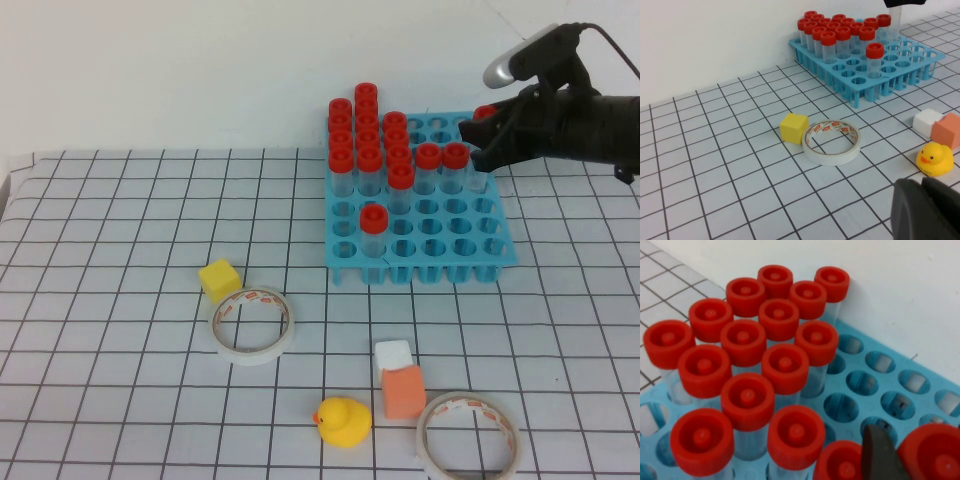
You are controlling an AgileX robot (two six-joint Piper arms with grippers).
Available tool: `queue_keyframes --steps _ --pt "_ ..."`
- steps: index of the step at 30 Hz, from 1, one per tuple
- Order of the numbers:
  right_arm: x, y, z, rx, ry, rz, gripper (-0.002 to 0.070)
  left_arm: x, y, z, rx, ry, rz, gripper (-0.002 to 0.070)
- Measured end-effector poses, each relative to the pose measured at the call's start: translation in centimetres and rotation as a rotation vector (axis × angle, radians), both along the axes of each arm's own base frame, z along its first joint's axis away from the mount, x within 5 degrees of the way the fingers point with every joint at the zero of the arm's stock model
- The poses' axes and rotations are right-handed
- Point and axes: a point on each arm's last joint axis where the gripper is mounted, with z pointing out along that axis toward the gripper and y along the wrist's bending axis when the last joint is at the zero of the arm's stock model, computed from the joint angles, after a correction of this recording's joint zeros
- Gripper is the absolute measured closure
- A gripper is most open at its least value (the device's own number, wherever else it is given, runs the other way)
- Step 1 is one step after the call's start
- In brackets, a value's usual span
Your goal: Place the test tubes
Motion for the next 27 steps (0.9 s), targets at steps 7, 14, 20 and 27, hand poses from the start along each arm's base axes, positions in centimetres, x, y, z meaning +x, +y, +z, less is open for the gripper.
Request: queue_keyframes --steps 7,14,20,27 --pt "0.13 -0.20 0.00 -0.018 -0.010 -0.023 0.0400 0.00 0.00 0.00 0.000 0.000 0.000 0.0675" --pt "0.05 -0.16 -0.10 0.005 0.017 -0.030 0.0400 0.00 0.00 0.00 0.002 -0.001 0.000 0.0675" --pt "-0.12 -0.17 -0.39 -0.012 0.049 -0.022 0.0400 0.00 0.00 0.00 0.004 -0.002 -0.001 0.0675" --pt "-0.17 -0.15 -0.46 -0.010 0.060 -0.019 0.0400 0.00 0.00 0.00 0.004 -0.002 -0.001 0.0676"
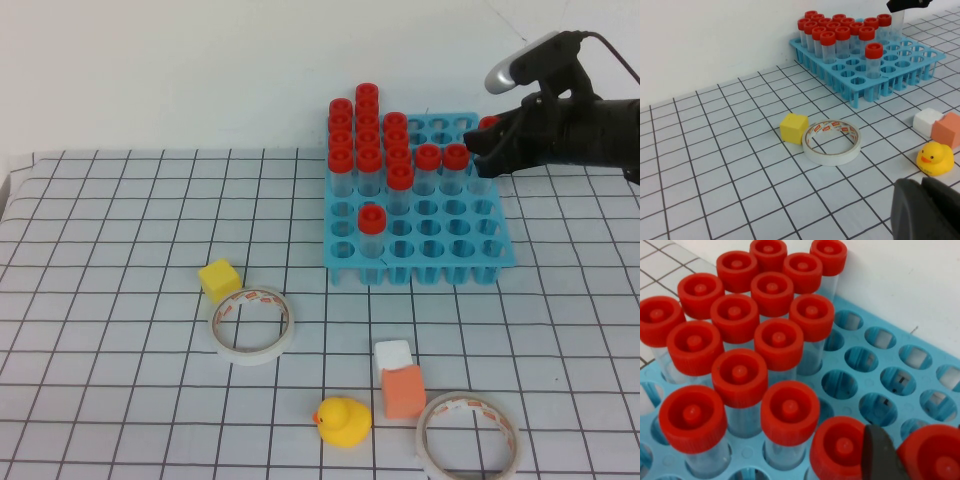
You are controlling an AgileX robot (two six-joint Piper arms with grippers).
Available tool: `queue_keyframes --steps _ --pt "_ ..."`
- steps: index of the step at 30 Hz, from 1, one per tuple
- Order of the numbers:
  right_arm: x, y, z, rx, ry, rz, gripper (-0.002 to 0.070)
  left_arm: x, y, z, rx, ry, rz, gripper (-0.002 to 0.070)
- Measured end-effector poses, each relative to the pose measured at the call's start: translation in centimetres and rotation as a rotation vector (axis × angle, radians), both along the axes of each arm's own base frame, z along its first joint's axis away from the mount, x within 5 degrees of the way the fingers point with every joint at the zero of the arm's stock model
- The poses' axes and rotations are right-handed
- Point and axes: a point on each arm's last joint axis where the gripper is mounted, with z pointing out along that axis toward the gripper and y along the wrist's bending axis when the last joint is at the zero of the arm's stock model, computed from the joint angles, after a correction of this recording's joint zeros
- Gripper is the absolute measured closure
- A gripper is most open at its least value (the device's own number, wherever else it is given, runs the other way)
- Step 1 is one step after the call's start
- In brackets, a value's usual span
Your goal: Place the test tubes
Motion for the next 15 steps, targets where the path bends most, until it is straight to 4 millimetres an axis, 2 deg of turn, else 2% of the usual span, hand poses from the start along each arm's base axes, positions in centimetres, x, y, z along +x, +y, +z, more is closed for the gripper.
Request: queue_keyframes --steps 15 --pt "-0.02 0.03 -0.01 -0.001 0.001 0.004 0.0400 -0.01 -0.02 0.00 0.009 -0.004 -0.005 0.0676"
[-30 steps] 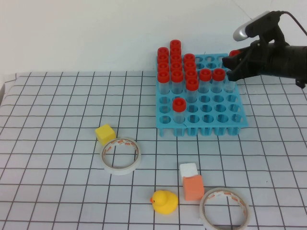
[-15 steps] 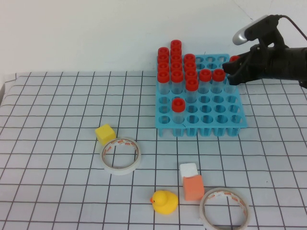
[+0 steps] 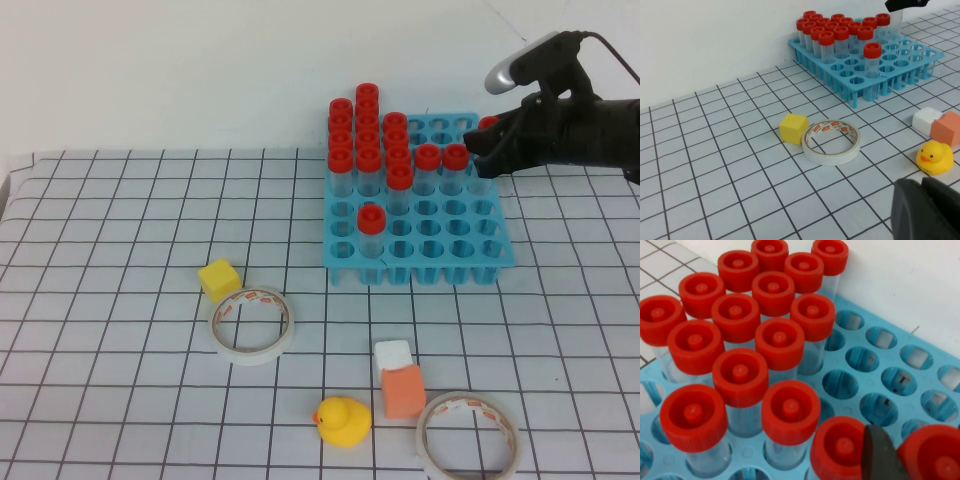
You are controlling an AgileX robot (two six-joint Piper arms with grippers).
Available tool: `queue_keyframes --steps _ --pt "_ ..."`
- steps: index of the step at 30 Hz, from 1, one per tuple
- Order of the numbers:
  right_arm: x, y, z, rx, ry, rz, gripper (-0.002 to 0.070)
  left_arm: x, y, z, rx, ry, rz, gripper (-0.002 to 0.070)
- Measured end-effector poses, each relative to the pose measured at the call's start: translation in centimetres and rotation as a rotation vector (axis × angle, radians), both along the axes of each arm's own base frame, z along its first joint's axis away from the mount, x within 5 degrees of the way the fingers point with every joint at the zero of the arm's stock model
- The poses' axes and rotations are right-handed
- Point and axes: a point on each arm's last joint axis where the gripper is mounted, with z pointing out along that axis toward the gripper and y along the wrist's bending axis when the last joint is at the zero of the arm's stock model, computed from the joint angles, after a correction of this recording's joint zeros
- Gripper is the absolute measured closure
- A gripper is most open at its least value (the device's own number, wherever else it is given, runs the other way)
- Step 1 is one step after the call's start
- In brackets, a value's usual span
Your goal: Place the test tubes
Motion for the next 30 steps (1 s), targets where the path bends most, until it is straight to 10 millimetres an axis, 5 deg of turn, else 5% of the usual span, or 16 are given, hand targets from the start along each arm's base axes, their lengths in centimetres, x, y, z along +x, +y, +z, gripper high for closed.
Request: queue_keyframes --steps 8,14,21,24,27,30 --pt "0.0 0.1 0.0 0.005 0.004 0.007 0.0280 0.0 0.0 0.0 0.002 -0.001 -0.002 0.0676" --pt "-0.2 0.1 0.5 0.015 0.000 0.008 0.0263 0.0 0.0 0.0 0.002 -0.001 -0.002 0.0676" --pt "-1.4 -0.1 4.6 0.091 -0.037 -0.027 0.0271 0.0 0.0 0.0 0.002 -0.001 -0.002 0.0676" --pt "-2.8 -0.2 7.4 0.126 -0.052 -0.019 0.0349 0.0 0.0 0.0 0.002 -0.001 -0.002 0.0676" --pt "-5.6 0.0 10.9 0.136 -0.031 0.054 0.0552 0.0 0.0 0.0 0.002 -0.001 -0.002 0.0676" --pt "-8.2 0.0 13.1 0.129 0.017 0.116 0.0641 0.0 0.0 0.0 0.002 -0.001 -0.002 0.0676"
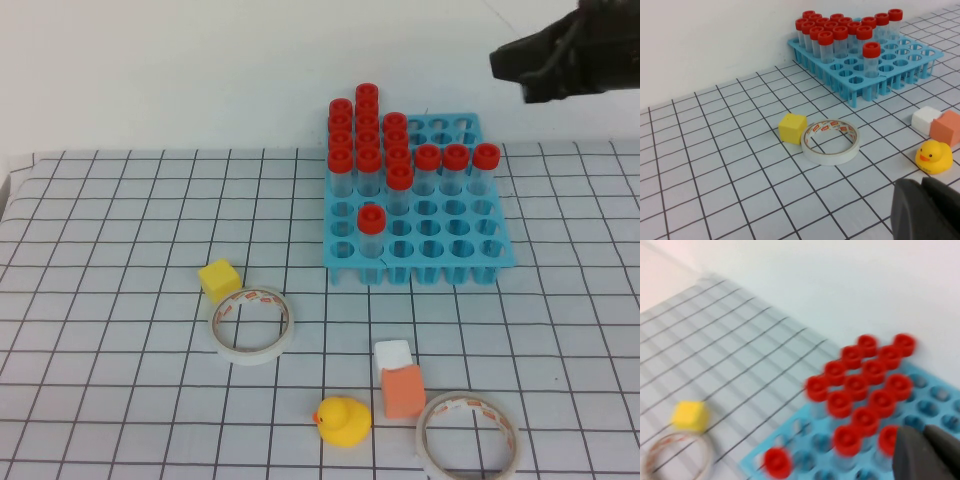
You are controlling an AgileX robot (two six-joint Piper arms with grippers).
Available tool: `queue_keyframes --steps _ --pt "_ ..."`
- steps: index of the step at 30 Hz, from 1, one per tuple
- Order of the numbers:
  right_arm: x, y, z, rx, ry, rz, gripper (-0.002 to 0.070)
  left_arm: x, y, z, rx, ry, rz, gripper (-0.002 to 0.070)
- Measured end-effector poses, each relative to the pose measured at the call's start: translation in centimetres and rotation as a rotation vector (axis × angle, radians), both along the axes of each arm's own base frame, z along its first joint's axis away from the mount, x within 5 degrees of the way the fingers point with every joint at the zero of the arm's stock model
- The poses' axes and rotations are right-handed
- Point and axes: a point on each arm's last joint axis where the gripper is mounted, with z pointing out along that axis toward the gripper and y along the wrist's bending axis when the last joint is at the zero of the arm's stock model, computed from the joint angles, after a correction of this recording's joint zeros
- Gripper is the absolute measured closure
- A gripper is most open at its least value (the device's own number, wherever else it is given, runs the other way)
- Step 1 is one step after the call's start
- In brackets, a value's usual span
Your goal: Place the test tubes
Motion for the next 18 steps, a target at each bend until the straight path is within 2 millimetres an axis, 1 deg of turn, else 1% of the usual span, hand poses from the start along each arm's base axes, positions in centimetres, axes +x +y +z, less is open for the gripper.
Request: queue_keyframes --steps 4,8,12,15,17,18 --pt "-3.8 -0.4 2.0 0.009 0.023 0.021 0.0667 0.0 0.0 0.0 0.000 0.000 0.000 0.0676" --pt "-8.7 -1.5 3.1 0.021 -0.020 -0.015 0.0672 0.0 0.0 0.0 0.000 0.000 0.000 0.0676" --pt "-14.8 -2.9 3.1 0.036 -0.095 -0.073 0.0675 0.0 0.0 0.0 0.000 0.000 0.000 0.0676" --pt "-18.8 -3.9 2.6 0.050 -0.156 -0.107 0.0675 0.0 0.0 0.0 0.000 0.000 0.000 0.0676" --pt "-20.9 -4.3 2.2 0.058 -0.189 -0.116 0.0675 0.0 0.0 0.0 0.000 0.000 0.000 0.0676" --pt "-22.4 -4.6 2.0 0.064 -0.215 -0.121 0.0675 0.0 0.0 0.0 0.000 0.000 0.000 0.0676"
